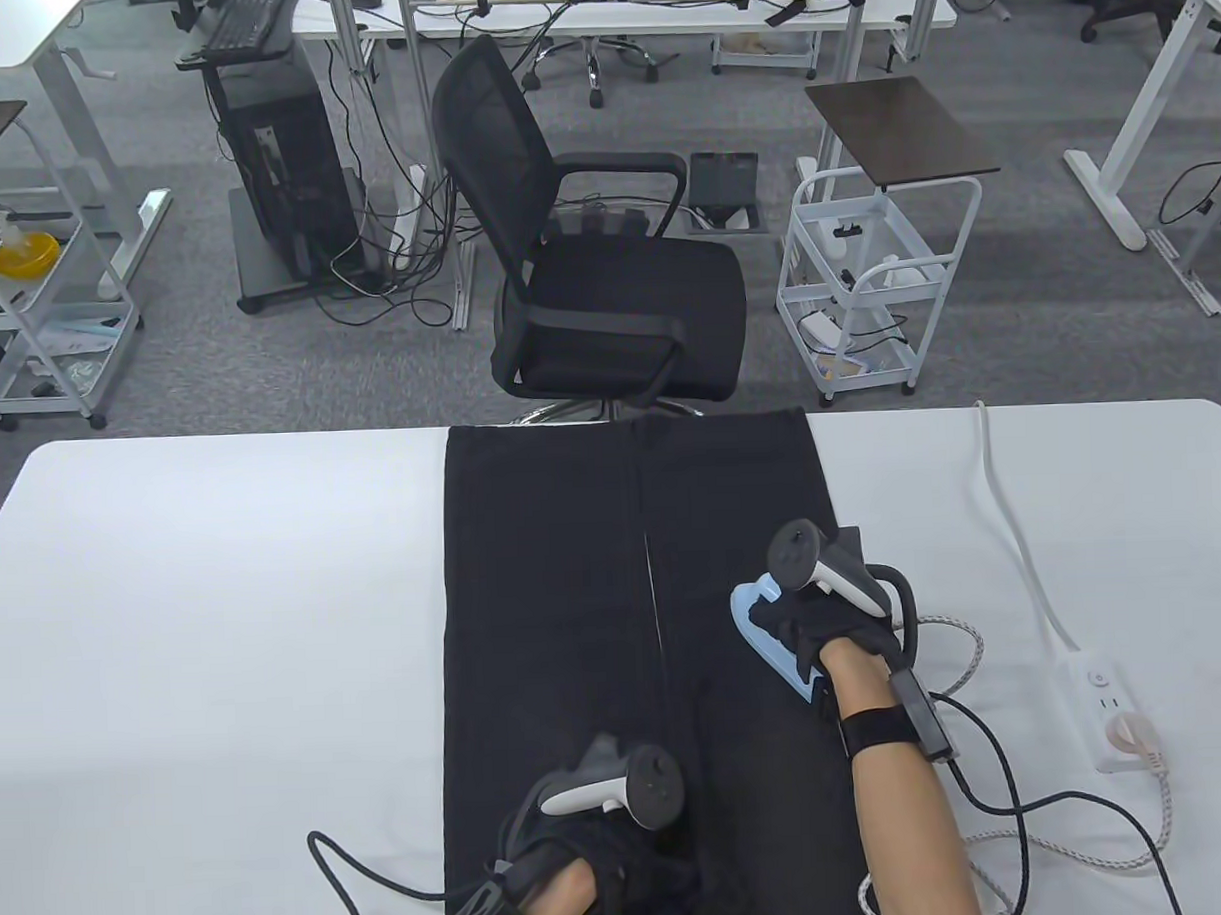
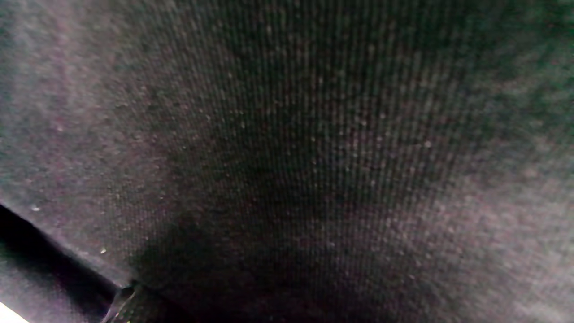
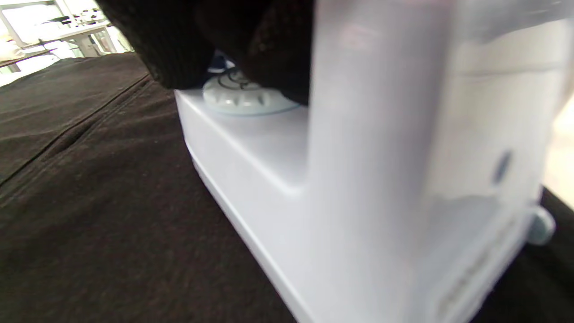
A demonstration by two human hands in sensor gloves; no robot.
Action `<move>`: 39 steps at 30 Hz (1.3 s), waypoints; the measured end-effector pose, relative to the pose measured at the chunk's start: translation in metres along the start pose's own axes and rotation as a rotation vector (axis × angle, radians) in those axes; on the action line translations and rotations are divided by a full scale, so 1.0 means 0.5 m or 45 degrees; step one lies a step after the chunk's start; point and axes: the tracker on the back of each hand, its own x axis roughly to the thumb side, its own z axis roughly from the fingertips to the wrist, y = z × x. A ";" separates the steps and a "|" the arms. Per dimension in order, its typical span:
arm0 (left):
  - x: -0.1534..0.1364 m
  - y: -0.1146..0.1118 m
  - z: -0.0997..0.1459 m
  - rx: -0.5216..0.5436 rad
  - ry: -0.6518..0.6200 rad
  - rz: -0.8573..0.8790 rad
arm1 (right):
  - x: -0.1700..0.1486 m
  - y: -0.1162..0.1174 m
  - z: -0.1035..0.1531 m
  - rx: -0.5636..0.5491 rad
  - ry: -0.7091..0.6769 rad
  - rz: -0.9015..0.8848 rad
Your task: Iron trousers with electric iron on table
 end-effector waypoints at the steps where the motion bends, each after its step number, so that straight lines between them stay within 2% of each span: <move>1: 0.000 0.000 0.000 -0.001 -0.003 0.004 | 0.000 0.003 0.007 0.006 -0.013 0.002; 6: -0.001 0.000 0.000 0.020 0.011 -0.003 | 0.004 0.026 0.069 0.034 -0.135 0.030; 13: -0.003 0.001 0.001 0.047 0.005 -0.039 | 0.016 0.083 0.230 0.086 -0.392 0.125; 20: -0.007 0.000 0.001 0.034 -0.010 -0.007 | 0.013 0.131 0.366 0.157 -0.598 0.210; 25: -0.008 0.001 0.001 0.016 -0.010 0.008 | -0.012 0.145 0.414 0.198 -0.691 0.244; 29: -0.007 0.002 -0.001 -0.002 -0.013 0.013 | -0.013 0.144 0.409 0.185 -0.698 0.229; 32: -0.005 0.002 -0.002 -0.010 -0.006 0.001 | -0.010 0.134 0.374 0.137 -0.669 0.200; 39: -0.003 0.002 -0.003 -0.009 -0.007 0.001 | 0.002 0.080 0.209 0.081 -0.468 0.116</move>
